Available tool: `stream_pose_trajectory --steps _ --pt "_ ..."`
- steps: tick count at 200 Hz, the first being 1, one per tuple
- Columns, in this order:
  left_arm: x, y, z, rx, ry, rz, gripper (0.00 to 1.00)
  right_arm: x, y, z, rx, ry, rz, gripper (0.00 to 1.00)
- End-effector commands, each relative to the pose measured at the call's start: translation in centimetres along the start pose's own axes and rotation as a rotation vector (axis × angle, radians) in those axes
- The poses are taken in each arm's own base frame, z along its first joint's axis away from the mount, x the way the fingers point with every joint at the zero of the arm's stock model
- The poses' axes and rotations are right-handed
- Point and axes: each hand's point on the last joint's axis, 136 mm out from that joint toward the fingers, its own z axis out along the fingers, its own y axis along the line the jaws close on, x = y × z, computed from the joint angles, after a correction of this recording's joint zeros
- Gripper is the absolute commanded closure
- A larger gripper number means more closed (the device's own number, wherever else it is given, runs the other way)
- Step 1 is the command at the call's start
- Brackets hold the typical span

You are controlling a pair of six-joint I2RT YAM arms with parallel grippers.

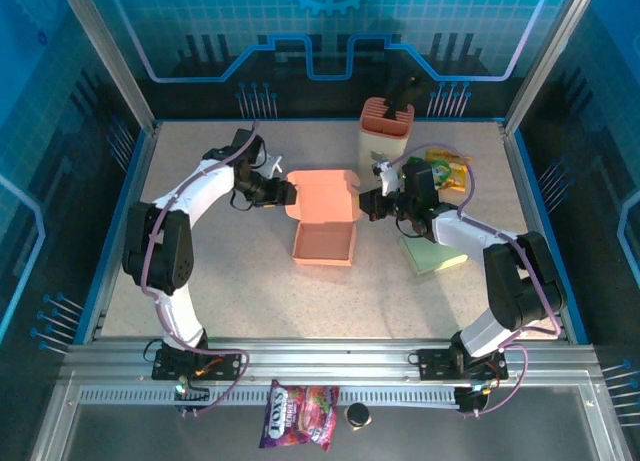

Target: Fold the paper box

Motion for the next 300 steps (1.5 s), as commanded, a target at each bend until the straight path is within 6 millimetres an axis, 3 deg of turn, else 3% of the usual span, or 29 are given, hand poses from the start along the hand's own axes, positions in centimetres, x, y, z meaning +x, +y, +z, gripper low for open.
stream_pose_trajectory --steps 1,36,70,148,194,209,247,300 --pt "-1.3 1.1 -0.2 -0.053 -0.025 0.042 0.45 -0.7 0.9 0.3 -0.037 0.000 -0.026 1.00" --pt "-1.9 -0.5 0.4 0.060 -0.035 0.065 0.47 -0.6 0.9 0.5 -0.046 0.010 -0.026 1.00" --pt "-2.4 -0.5 0.8 0.063 -0.039 0.072 0.50 -0.5 0.9 0.8 -0.052 0.019 -0.024 1.00" --pt "-1.9 -1.0 0.6 0.027 -0.028 0.090 0.86 -0.9 0.7 1.2 -0.043 0.024 -0.015 1.00" --pt "-1.9 -0.8 -0.2 -0.116 -0.079 0.138 1.00 -1.3 1.0 1.4 -0.008 0.066 -0.029 1.00" --pt "-2.0 -0.9 -0.5 -0.160 -0.095 0.163 1.00 -1.0 0.7 1.5 0.019 0.101 -0.016 1.00" --pt "-1.8 -1.4 -1.8 -0.230 -0.133 0.231 1.00 -0.3 0.0 1.0 0.061 0.186 0.007 0.85" --pt "-1.5 -1.6 -2.4 -0.263 -0.151 0.272 1.00 -1.1 -0.1 0.7 0.044 0.292 -0.011 0.64"
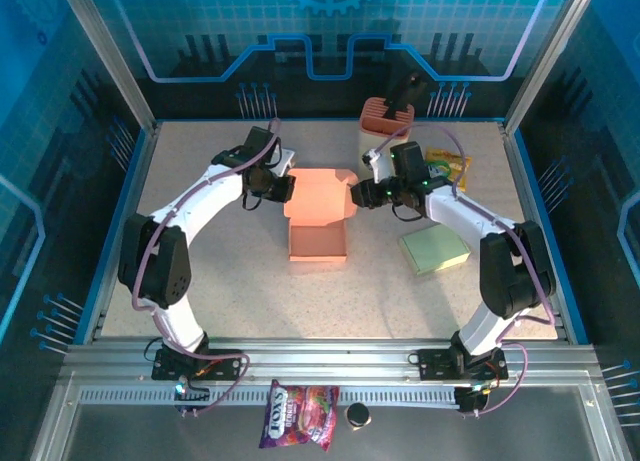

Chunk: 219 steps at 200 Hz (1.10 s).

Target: Fold the paper box

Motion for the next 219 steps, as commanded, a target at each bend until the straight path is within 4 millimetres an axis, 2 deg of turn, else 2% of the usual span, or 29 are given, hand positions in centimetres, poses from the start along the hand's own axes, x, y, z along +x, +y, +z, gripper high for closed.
stream_pose_trajectory --steps 1,33,83,109,151,198,219 --pt "-0.1 0.2 -0.7 -0.038 -0.024 0.049 1.00 0.6 -0.4 -0.1 -0.003 0.103 -0.006 0.64" --pt "-0.1 0.0 -0.5 -0.045 -0.022 0.059 1.00 0.3 -1.2 0.1 -0.027 0.160 0.019 0.57" --pt "0.1 0.1 -0.1 -0.053 -0.011 0.057 1.00 1.2 -0.8 1.3 -0.079 0.258 0.042 0.64" --pt "0.0 0.1 -0.1 -0.058 -0.013 0.056 1.00 1.2 -0.7 1.9 -0.085 0.284 0.046 0.71" --pt "-0.1 0.2 0.1 -0.063 -0.005 0.050 1.00 1.2 0.2 1.8 -0.086 0.289 0.032 0.75" --pt "-0.1 0.2 0.2 -0.070 -0.004 0.045 1.00 2.1 1.0 2.3 -0.079 0.312 0.025 0.77" --pt "0.0 0.2 0.3 -0.070 -0.001 0.041 1.00 1.7 0.9 2.4 -0.058 0.302 0.019 0.82"
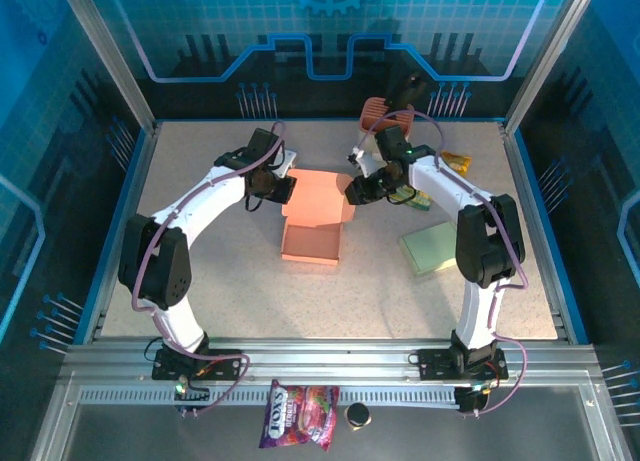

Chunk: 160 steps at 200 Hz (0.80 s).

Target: Fold the paper box

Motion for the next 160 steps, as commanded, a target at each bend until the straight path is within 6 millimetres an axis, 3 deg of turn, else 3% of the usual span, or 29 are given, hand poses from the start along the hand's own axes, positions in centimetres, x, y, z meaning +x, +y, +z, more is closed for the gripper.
stream_pose_trajectory --steps 1,46,76,117,160 --pt "0.0 -0.1 0.1 -0.011 0.007 0.004 1.00 -0.2 0.6 -0.1 0.016 0.003 -0.008 0.83" --pt "-0.2 -0.1 0.0 -0.017 0.004 -0.038 1.00 -0.8 0.5 0.1 0.088 0.027 -0.022 1.00" --pt "-0.8 -0.3 -0.1 -0.016 -0.019 -0.115 1.00 -2.0 0.5 -0.1 0.184 -0.006 -0.011 1.00" --pt "-3.0 0.2 0.0 -0.055 -0.095 -0.203 1.00 -5.9 0.9 -0.3 0.333 -0.143 0.003 1.00" --pt "-7.1 1.8 0.0 -0.107 -0.250 -0.243 1.00 -11.3 0.2 -0.2 0.383 -0.320 0.117 1.00"
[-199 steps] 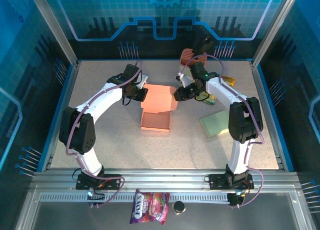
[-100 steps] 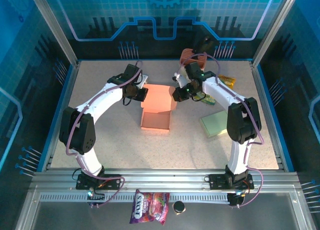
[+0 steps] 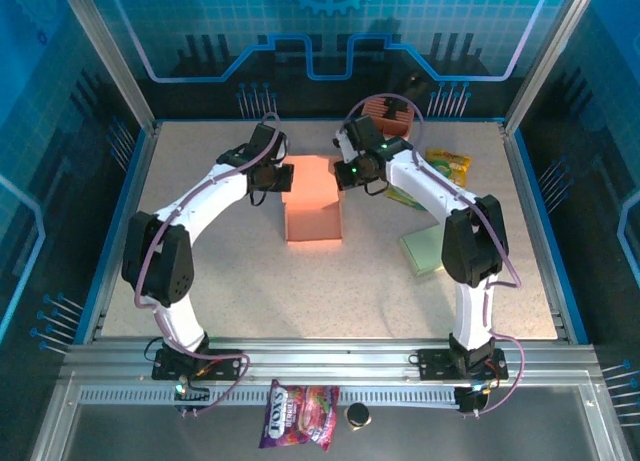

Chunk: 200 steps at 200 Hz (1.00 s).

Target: Fold the paper box

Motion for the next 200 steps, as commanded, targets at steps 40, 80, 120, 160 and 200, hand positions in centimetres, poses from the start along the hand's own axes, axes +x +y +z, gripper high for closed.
stream_pose_trajectory --steps 40,80,120,160,200 --pt "-6.5 -0.4 1.6 0.081 -0.253 -0.134 1.00 -8.1 1.7 1.9 -0.027 -0.338 0.122 1.00" --pt "-7.3 -1.1 1.8 0.183 -0.381 -0.180 1.00 -9.2 3.4 1.0 -0.055 -0.566 0.042 1.00" --pt "-7.0 -1.2 2.1 0.233 -0.491 -0.158 1.00 -9.0 4.5 1.6 -0.067 -0.652 -0.003 1.00" --pt "-6.3 -0.9 2.9 0.266 -0.543 -0.160 0.98 -8.8 5.0 2.3 -0.079 -0.722 -0.040 1.00" --pt "-5.3 -0.5 3.4 0.285 -0.579 -0.166 0.98 -7.9 5.2 3.2 -0.082 -0.767 -0.071 1.00"
